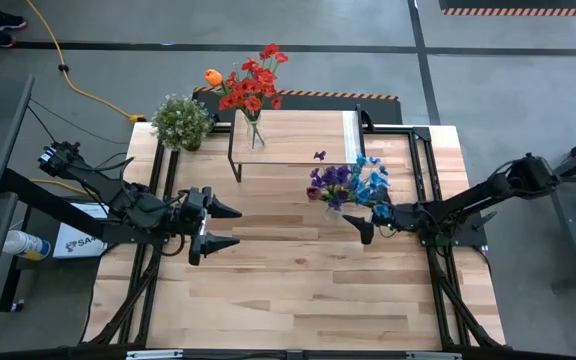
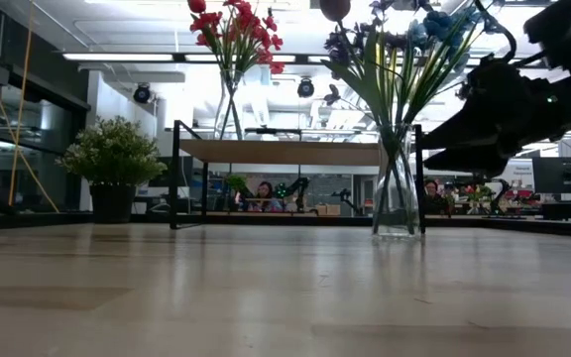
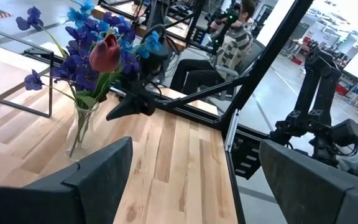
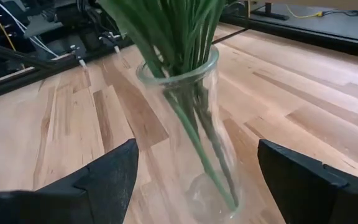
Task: Pick and place flowers into a vace then onto a shelf
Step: Put the transparent vase with flowers on the shelf
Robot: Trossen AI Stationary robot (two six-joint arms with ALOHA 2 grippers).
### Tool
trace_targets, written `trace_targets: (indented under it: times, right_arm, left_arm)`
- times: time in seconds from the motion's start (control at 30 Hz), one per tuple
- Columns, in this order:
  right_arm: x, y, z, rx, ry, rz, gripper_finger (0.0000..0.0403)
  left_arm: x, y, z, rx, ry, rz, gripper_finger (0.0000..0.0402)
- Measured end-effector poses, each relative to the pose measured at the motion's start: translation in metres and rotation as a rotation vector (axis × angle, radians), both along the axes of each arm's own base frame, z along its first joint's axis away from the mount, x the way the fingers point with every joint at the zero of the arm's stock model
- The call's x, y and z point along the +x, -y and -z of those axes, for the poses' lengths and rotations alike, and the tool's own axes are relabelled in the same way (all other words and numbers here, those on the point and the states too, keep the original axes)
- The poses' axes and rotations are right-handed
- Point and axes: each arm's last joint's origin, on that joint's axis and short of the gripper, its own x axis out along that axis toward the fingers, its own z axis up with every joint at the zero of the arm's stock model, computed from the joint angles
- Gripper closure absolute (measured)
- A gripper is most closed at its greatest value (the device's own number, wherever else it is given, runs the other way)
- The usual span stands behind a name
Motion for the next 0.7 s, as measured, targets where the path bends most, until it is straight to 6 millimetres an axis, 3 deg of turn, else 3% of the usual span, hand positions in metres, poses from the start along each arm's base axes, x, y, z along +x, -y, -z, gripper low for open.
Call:
trace_targets:
  times: [0.33, 0.7]
  right_arm:
    - [-0.006, -0.014, 0.004, 0.005, -0.003, 0.087, 0.0086]
    - [-0.015, -0.044, 0.001, 0.044, 0.043, -0.062, 0.0086]
  left_arm:
    - [0.0, 0.0, 0.0, 0.0, 0.0, 0.0, 0.0021]
    - [0.0, 0.0, 0.0, -0.005, 0.0, -0.001, 0.0021]
